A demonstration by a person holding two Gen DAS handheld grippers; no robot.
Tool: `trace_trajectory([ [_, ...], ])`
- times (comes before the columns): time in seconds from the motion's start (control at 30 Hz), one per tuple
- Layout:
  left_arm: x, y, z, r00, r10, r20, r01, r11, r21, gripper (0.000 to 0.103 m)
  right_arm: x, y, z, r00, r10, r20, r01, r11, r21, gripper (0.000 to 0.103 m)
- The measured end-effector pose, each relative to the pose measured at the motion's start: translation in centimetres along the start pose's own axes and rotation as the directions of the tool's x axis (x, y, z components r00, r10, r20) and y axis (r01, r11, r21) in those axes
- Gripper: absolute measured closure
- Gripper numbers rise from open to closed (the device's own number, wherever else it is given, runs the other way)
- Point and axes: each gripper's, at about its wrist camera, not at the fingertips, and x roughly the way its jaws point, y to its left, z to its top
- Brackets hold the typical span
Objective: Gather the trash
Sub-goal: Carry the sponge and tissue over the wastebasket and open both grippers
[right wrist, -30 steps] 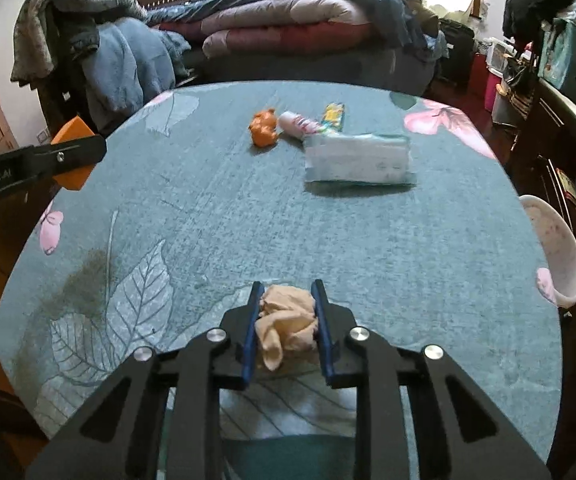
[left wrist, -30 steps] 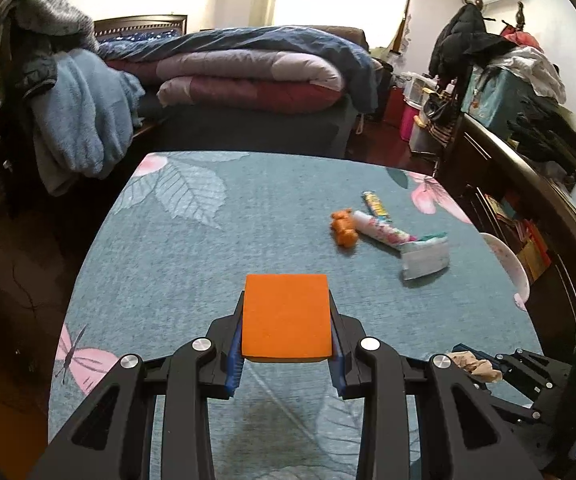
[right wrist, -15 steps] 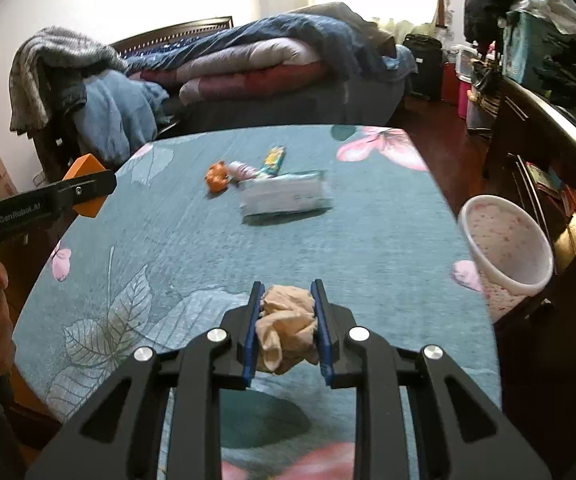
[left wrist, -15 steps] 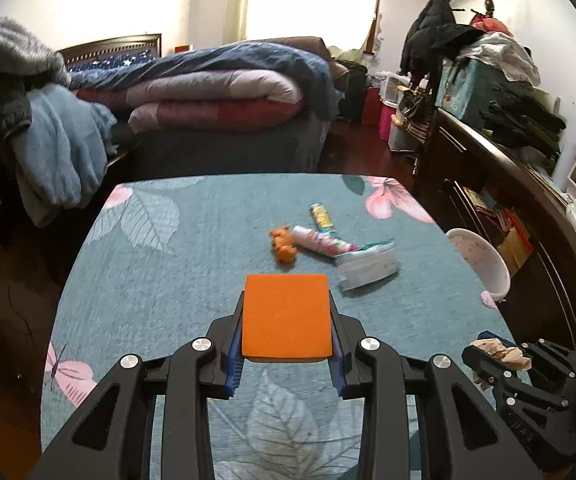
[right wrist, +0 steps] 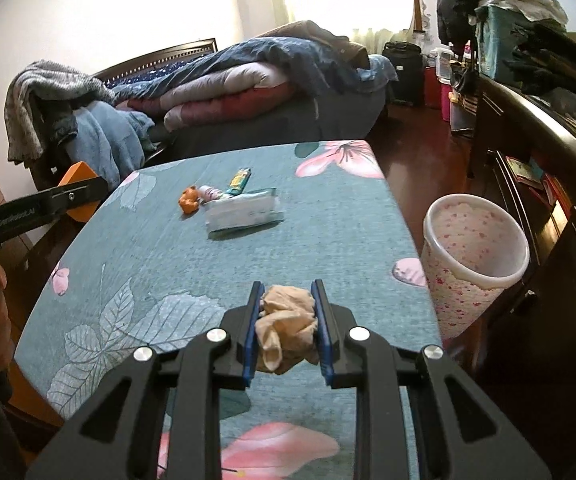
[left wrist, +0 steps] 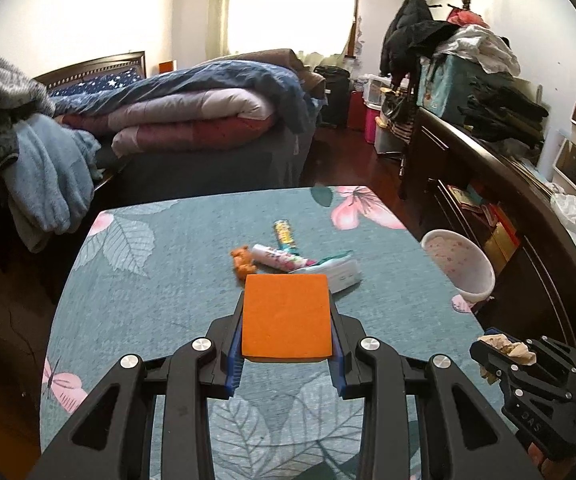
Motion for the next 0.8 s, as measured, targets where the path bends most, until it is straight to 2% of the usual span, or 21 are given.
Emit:
trace_trajectory([
  [0.4, 0.8, -6.0, 1.4, 0.999, -0.035, 0.006, 0.035, 0.995, 0.092, 0.069, -1.1, -4.9, -0.1, 0.999, -0.022, 0.037, 0.019, 0.997, 0.073, 0.077],
  [0.8, 4.9, -15.2, 3.4, 0.988, -0.151, -0.034, 0.154, 0.966, 0.206, 0.069, -1.1, -12.3, -0.2, 0.993, -0.1, 0.061, 0.088, 0.982, 0.166, 0.077],
])
